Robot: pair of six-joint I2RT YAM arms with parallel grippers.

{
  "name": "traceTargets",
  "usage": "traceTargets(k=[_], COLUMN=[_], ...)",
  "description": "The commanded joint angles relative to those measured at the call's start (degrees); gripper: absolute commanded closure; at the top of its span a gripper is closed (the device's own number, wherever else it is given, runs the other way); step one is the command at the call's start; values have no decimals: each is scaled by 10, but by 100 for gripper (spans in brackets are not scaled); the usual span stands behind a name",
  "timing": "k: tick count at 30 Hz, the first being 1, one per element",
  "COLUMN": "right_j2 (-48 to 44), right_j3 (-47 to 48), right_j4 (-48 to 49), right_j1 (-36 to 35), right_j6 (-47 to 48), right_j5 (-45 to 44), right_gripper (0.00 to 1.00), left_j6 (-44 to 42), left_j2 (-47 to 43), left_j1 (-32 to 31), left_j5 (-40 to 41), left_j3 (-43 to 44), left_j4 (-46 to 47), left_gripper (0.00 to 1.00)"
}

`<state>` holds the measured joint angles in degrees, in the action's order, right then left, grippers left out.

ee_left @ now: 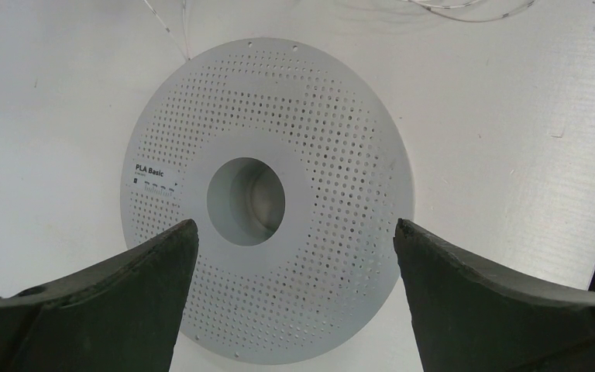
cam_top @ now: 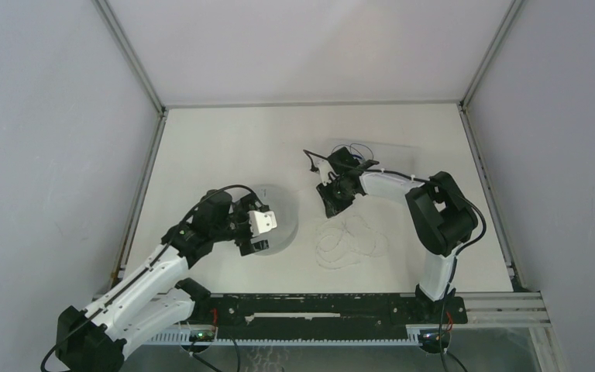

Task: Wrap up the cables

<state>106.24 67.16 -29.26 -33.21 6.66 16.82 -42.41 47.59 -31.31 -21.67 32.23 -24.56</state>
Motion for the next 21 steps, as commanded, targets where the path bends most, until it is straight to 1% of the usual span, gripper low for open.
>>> traceTargets(k=[1, 4, 7, 9, 12, 14, 16, 18, 21], right_j2=[-5, -7, -6, -4, -5, -18, -42, -71, -111], right_j3=[27, 27, 31, 32, 43, 51, 54, 60, 76], right_j4=[29, 36, 44, 46, 40, 37, 37, 32, 24], right_j1=[3, 6, 9, 12, 18, 23, 34, 51, 77], right_j6=[-26, -33, -35, -37, -37, -37, -40, -50, -75], right_j5=[9, 15, 13, 18, 27, 36, 66, 116, 200], right_gripper=[66, 68, 74, 80, 94, 100, 100, 100, 100], left_j6=[2, -1, -3, -5, -11, -14, -16, -17, -16], left_j2=[0, 5, 9, 12, 17, 24, 34, 50, 83], left_j1=[3, 4, 3, 4, 3, 4, 4, 3, 2], left_j5=[-14, -14, -13, -12, -11, -12, -18, -28, -50], left_j3=[-6, -4, -1, 1, 6, 14, 28, 53, 114], left_j4=[21, 22, 22, 22, 25, 25, 21, 9, -21], left_gripper=[0, 0, 0, 0, 0, 0, 0, 0, 0])
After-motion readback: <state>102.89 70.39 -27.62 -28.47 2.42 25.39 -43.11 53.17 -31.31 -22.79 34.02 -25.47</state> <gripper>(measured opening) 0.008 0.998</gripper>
